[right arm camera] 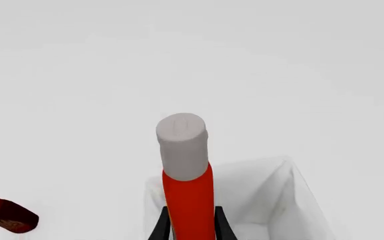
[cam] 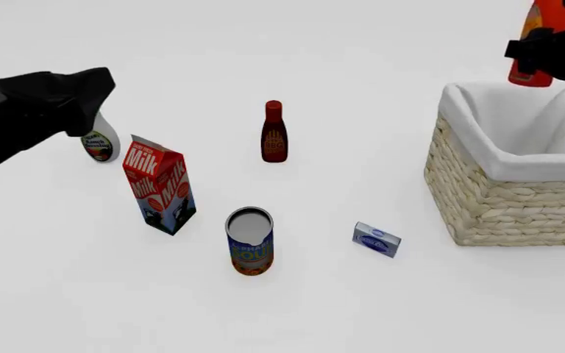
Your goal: Pick the ketchup and place it in the basket.
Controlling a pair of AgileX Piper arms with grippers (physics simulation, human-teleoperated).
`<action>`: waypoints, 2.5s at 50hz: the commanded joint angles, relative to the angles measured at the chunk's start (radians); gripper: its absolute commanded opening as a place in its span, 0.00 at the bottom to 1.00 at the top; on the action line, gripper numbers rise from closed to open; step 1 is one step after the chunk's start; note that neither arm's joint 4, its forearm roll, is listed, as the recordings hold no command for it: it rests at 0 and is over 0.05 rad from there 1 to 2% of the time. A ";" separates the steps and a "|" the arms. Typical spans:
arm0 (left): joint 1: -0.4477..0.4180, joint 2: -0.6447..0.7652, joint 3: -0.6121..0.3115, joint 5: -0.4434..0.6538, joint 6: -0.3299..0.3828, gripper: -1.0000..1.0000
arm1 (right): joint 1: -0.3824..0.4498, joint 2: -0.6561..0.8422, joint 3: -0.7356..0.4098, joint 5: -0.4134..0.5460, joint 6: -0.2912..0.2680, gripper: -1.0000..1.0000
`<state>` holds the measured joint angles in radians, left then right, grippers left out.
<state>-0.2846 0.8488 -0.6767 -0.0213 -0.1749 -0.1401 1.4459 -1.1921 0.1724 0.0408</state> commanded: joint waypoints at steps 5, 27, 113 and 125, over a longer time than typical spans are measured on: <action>-0.002 0.015 0.001 -0.012 -0.002 1.00 | -0.037 0.033 -0.008 -0.001 0.029 0.00; 0.008 0.017 0.009 -0.015 0.001 1.00 | -0.079 0.106 0.001 -0.039 0.042 0.00; 0.015 0.000 0.006 -0.002 0.008 1.00 | -0.141 0.262 0.126 -0.181 0.061 1.00; 0.011 -0.004 0.007 0.000 0.006 1.00 | -0.124 0.218 0.141 -0.182 0.067 1.00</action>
<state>-0.2714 0.8478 -0.6709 -0.0226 -0.1670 -0.2761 1.6873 -1.0589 -0.0110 0.1016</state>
